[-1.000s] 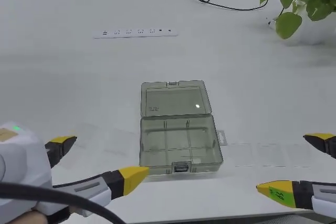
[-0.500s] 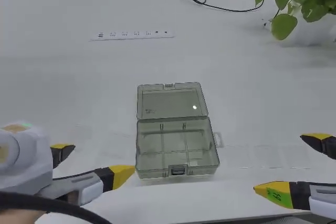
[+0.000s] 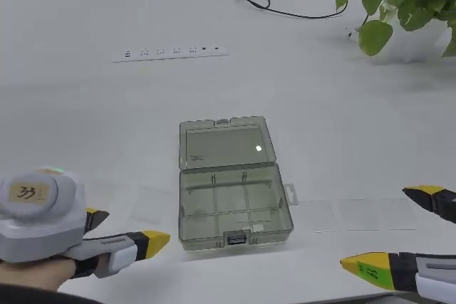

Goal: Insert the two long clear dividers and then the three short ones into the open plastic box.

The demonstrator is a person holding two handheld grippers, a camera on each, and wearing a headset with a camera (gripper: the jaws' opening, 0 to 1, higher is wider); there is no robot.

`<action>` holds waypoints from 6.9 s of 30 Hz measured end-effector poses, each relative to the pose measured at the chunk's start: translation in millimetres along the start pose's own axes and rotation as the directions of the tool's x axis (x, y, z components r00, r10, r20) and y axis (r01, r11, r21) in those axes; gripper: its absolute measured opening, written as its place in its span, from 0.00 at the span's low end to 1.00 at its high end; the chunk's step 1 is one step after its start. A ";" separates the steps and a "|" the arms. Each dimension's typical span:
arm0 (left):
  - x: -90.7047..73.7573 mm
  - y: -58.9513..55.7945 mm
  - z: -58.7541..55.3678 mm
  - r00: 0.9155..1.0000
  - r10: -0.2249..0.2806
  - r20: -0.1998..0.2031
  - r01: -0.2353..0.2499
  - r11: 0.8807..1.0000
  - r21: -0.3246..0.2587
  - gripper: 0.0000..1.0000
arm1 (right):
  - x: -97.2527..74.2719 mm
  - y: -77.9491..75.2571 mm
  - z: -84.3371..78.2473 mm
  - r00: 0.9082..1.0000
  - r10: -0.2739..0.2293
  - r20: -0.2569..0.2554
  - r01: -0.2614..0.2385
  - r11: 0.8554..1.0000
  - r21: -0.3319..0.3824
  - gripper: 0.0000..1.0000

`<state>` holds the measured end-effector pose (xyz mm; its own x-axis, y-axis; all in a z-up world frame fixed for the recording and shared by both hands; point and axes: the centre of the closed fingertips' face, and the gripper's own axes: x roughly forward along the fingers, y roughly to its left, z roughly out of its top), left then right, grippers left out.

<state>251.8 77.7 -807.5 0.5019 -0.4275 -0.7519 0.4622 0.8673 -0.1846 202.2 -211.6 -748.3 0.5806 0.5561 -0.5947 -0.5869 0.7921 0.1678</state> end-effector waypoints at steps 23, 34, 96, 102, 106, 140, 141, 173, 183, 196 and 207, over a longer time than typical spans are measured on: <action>25.0 18.1 -17.2 0.990 0.115 -0.079 -0.106 0.988 0.111 0.43 | -4.5 -2.6 -4.2 1.000 -0.014 -0.003 0.014 1.000 -0.001 1.00; 30.5 19.1 -21.0 0.986 0.143 -0.090 -0.132 0.984 0.119 0.34 | -1.8 0.8 -5.1 1.000 -0.007 -0.003 0.007 1.000 0.002 1.00; -5.3 14.0 52.3 0.981 0.118 0.154 -0.128 0.990 0.057 0.30 | 10.2 8.8 29.2 0.991 0.044 0.130 -0.060 0.991 0.123 0.90; -5.5 2.9 66.7 0.976 0.094 0.196 -0.107 0.993 0.056 0.30 | 13.6 12.7 38.2 0.987 0.060 0.151 -0.081 0.987 0.137 0.86; -4.1 -6.9 72.8 0.974 0.075 0.212 -0.092 0.993 0.075 0.30 | 15.7 17.0 40.8 0.985 0.076 0.156 -0.097 0.986 0.135 0.83; 8.2 -114.8 107.0 0.945 -0.141 0.294 0.083 0.976 0.203 0.30 | 61.4 46.4 101.3 0.937 0.137 0.322 -0.237 0.925 0.297 0.58; 8.2 -116.3 107.6 0.944 -0.143 0.297 0.082 0.975 0.206 0.30 | 62.5 47.2 102.5 0.935 0.141 0.327 -0.247 0.918 0.311 0.56; 10.7 -133.7 108.2 0.931 -0.174 0.320 0.110 0.972 0.208 0.30 | 87.8 52.4 109.6 0.928 0.138 0.347 -0.278 0.876 0.393 0.06; 11.2 -133.1 107.5 0.931 -0.174 0.320 0.111 0.973 0.204 0.30 | 88.1 53.8 110.3 0.930 0.146 0.336 -0.281 0.873 0.398 0.03; -2.2 -128.7 105.6 0.933 -0.171 0.317 0.121 0.978 0.169 0.30 | 83.8 71.3 118.5 0.943 0.166 0.287 -0.277 0.871 0.406 0.02; -15.9 -131.1 107.8 0.929 -0.197 0.314 0.155 0.976 0.154 0.30 | 72.7 82.8 125.6 0.958 0.158 0.238 -0.251 0.864 0.436 0.02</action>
<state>262.0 -56.6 -703.2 0.6046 -0.6476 -0.4638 0.6411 0.7412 -0.1991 266.7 -74.0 -678.9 0.5981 0.7179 -0.3562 -0.4064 0.6548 0.6372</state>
